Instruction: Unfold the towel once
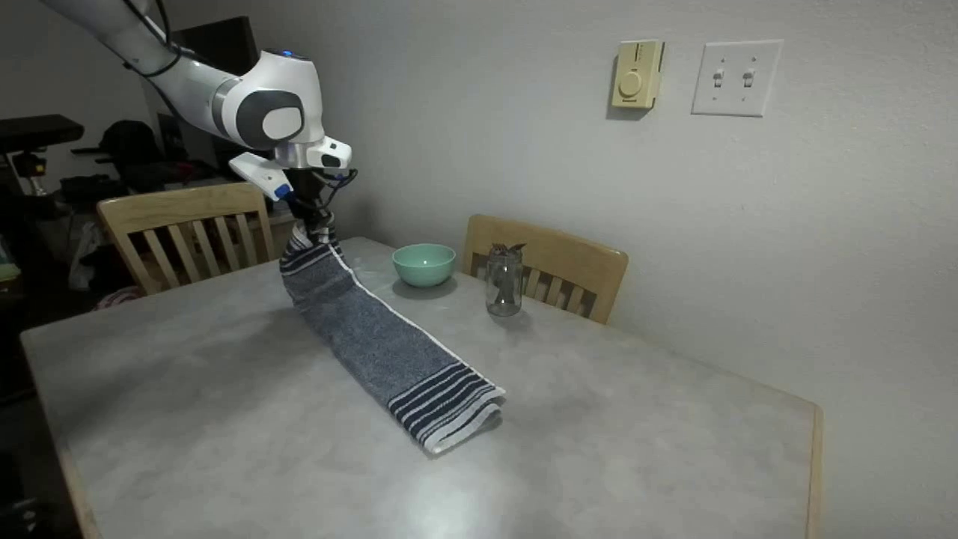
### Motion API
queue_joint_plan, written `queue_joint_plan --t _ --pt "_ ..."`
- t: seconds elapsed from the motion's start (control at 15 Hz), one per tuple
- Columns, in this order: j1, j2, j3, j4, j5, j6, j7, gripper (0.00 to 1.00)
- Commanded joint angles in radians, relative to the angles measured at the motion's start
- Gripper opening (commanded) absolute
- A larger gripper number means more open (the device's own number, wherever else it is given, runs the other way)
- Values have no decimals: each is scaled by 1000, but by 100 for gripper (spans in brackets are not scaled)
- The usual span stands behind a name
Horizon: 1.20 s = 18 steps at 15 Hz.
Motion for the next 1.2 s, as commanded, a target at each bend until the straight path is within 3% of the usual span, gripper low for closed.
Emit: queue_joint_plan --t 0.0,0.4,0.47,0.53,1.13 --pt "-40 26 52 50 56 -92 -105 2" --pt "-54 39 67 76 104 -194 -180 2" --pt "-50 39 59 76 100 -196 -172 23" --pt "-49 39 57 78 99 -202 -168 34" --pt "-61 22 51 81 104 -217 -167 97"
